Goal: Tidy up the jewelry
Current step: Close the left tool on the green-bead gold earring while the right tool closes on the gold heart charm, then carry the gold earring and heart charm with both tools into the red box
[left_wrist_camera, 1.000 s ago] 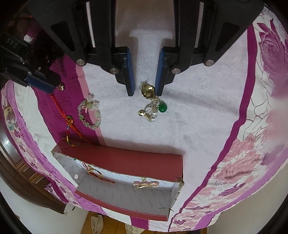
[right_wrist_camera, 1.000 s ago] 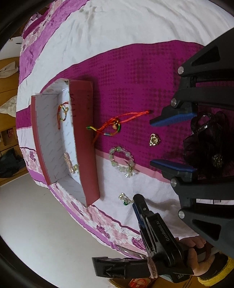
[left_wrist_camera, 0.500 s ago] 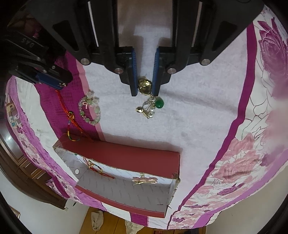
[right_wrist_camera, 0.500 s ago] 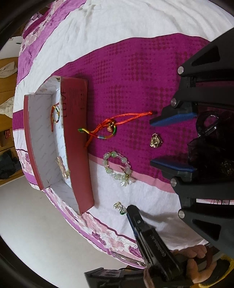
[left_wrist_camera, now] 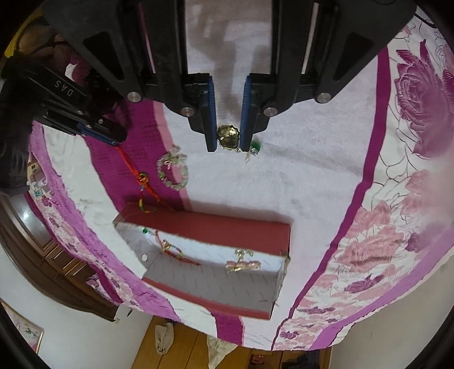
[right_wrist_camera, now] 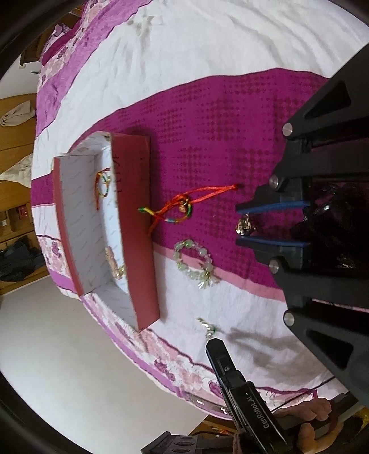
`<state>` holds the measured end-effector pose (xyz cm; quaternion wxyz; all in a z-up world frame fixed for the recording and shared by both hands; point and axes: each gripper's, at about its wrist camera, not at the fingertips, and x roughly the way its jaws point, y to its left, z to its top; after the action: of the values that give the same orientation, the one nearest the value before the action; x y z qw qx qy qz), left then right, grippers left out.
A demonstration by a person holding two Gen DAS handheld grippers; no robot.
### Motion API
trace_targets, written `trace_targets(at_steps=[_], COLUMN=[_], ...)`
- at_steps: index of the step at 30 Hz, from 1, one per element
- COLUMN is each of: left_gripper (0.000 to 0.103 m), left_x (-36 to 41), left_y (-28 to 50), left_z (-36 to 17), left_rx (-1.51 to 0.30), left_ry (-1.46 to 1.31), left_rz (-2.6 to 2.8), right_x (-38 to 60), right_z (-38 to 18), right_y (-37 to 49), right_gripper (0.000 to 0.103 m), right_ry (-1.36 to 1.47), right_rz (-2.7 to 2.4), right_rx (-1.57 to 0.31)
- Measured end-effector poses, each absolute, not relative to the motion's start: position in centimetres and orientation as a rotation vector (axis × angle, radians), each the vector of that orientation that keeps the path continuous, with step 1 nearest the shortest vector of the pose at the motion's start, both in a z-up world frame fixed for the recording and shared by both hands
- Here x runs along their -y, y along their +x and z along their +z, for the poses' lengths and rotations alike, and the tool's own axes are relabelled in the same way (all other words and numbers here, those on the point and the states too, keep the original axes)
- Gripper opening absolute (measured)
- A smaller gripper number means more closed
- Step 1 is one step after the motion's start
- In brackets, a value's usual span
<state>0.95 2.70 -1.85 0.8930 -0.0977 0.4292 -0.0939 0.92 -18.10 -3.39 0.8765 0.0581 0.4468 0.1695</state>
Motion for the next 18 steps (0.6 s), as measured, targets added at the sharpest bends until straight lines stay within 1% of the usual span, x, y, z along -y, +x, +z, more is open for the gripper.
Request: trace_targets(at_steps=[11,18], left_gripper=[0.007,0.007], left_x=[-3.7,-4.1], left_y=[-0.2,0.2], left_z=[2.9,4.2], left_rx=[-0.797,-0.77], left_ry=[-0.262,-0.289], left_rz=[-0.244,-0.274], right_x=[18.2,18.3], right_z=[-0.6,0.7], right_y=[-0.5,-0.9], right_gripper=[0.018,0.018], right_ry=[0.129,0.143], right_rz=[0.388,0.405], right_rx=[-0.854,-0.816])
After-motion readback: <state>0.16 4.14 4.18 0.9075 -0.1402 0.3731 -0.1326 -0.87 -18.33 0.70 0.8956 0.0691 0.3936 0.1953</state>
